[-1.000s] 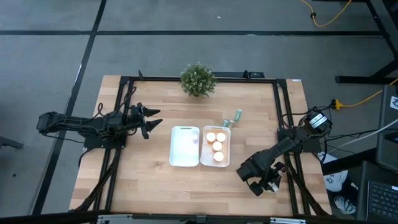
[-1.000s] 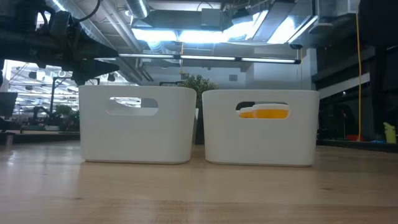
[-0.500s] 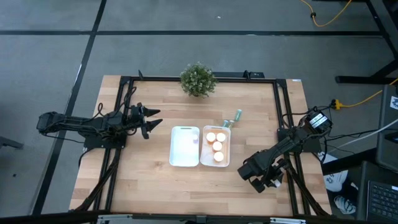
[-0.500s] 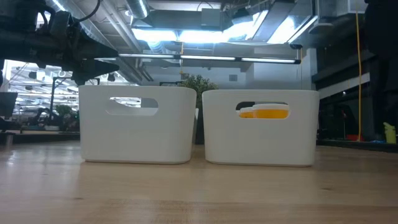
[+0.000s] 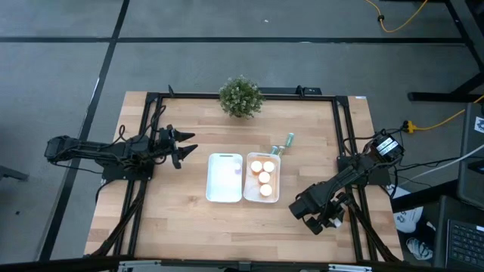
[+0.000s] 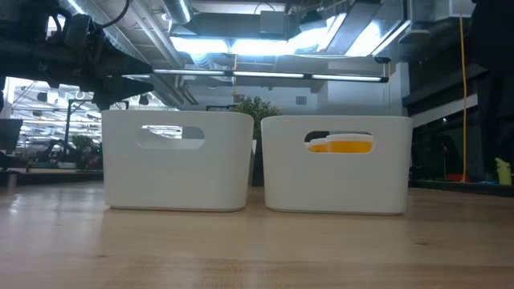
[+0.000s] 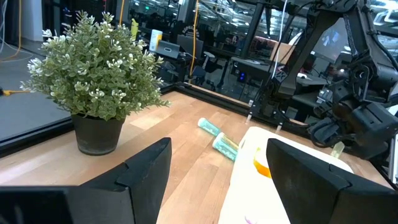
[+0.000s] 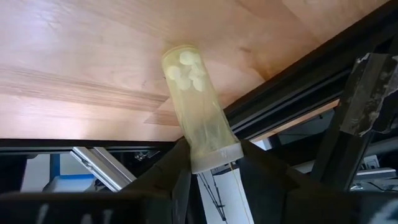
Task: Pick and place medicine bottles into bin by pill shape (circle, oval)
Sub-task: Put the yellow tablet bottle into the left white bin
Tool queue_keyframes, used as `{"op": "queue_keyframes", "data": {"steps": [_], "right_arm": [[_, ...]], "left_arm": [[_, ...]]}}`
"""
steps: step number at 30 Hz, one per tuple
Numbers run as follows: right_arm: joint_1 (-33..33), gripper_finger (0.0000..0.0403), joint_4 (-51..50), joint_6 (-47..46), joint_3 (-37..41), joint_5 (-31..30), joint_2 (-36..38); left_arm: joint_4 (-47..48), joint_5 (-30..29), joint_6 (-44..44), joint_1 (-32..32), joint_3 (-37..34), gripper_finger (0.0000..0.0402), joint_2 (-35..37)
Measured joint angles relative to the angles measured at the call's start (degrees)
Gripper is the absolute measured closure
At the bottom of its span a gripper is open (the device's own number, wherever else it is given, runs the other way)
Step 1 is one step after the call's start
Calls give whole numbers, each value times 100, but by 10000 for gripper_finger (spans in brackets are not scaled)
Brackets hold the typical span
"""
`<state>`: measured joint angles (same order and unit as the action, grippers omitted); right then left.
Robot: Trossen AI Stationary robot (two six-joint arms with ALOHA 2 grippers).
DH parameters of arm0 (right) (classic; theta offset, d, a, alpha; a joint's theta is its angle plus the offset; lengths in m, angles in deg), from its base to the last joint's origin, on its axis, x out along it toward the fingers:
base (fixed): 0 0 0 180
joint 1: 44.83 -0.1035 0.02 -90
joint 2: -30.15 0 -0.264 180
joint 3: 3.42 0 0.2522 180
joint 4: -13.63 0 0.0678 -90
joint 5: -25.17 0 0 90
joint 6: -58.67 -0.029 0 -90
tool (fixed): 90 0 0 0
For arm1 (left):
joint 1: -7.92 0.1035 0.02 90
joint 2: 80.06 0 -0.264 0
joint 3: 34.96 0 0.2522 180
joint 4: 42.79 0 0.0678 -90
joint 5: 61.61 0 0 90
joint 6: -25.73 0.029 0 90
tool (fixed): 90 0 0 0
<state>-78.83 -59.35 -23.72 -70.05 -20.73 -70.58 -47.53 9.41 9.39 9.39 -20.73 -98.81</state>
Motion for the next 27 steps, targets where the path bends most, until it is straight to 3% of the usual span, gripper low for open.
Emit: {"op": "queue_keyframes", "data": {"steps": [18,27], "right_arm": [[-1,194,-27,37,-34,-168,22],[-107,165,-982,210,-825,-1213,33]], "left_arm": [[0,0,0,0,0,147,0],[0,0,-2,0,0,147,0]]}}
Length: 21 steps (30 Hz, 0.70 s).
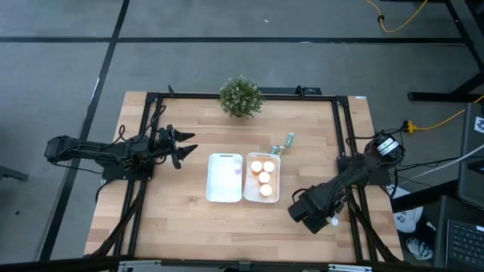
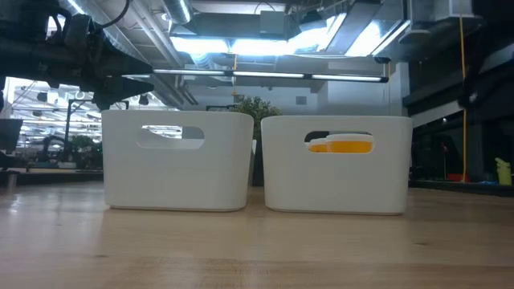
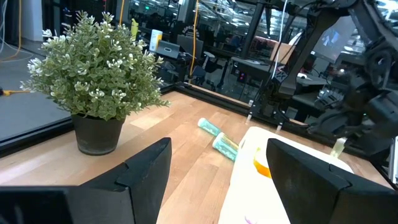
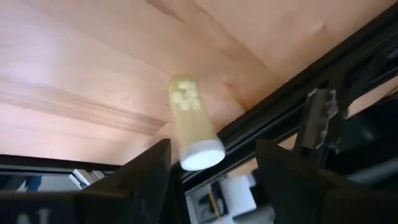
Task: Pick and place medicine bottles into bin by pill shape (circle, oval)
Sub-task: Put the yellow tablet bottle into the left white bin
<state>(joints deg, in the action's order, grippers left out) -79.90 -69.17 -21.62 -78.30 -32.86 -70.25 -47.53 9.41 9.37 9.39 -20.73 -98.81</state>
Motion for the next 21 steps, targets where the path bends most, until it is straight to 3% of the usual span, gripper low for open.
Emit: {"op": "queue_keyframes", "data": {"steps": [3,7,15,21], "right_arm": [[-142,147,-244,142,-306,-460,4],[-613,127,-518,220,-750,-1609,50],[-1974,132,-525,-1944,-1005,-3288,784],[-2727,135,-533,-2753,-960,-3505,760]], "left_arm": [[0,0,2,0,-1,147,2],[0,0,1,0,-1,147,1],[0,0,2,0,0,147,1],[0,0,2,0,0,147,0]]}}
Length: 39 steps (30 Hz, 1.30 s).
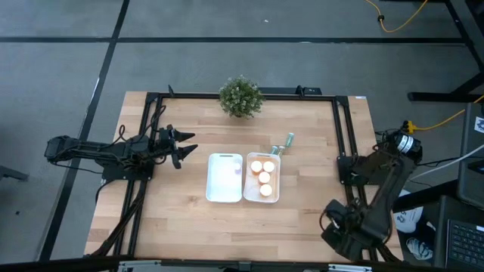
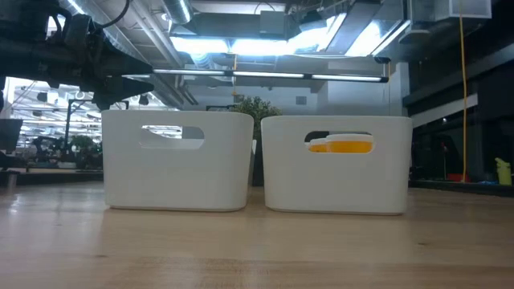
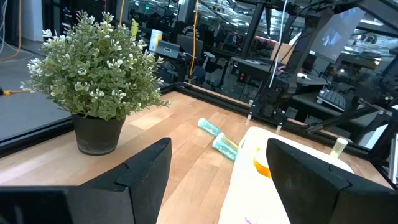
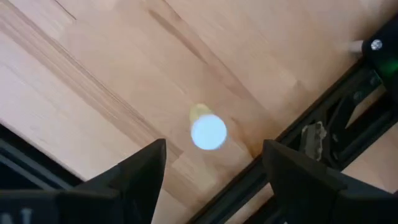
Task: Pick and place medicine bottles into bin by pill shape (circle, oval)
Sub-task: Put the yellow tablet bottle into the left white bin
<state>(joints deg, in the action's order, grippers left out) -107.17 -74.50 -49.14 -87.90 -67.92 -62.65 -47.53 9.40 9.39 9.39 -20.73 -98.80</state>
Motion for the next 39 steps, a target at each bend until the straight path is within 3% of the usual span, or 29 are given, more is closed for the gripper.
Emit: {"op": "queue_keyframes", "data": {"steps": [8,39], "right_arm": [[-435,136,-144,48,4,-590,-225],[-471,136,24,27,7,-591,-236]], "left_arm": [[0,0,-1,0,-1,147,1],[0,0,0,0,-2,147,0]]}}
